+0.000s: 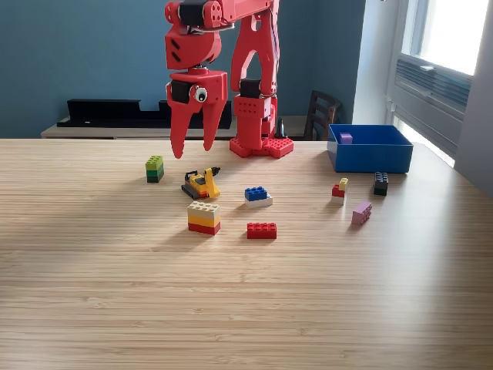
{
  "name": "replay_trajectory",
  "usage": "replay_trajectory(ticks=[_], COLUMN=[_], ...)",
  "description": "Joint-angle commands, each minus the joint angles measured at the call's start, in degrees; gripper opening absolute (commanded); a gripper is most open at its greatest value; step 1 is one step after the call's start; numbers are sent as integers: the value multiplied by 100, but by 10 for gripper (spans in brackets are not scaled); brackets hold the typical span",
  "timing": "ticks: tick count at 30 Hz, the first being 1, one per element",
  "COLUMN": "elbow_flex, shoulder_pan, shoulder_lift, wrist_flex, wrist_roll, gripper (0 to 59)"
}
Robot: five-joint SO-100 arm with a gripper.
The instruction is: Grasp a lego block and put it in the bin.
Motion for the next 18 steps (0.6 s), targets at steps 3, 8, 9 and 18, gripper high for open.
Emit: replay_trajectory(ticks=[3,8,9,18], elbow_flex=[800,1055,1081,1345], shoulder_pan=[9,35,35,53], shoulder_lift=[396,404,404,422], wrist_flex=[-870,-1151,-1204,-1644], wrist_roll=[-53,-26,-9,246], gripper=[264,262,261,250])
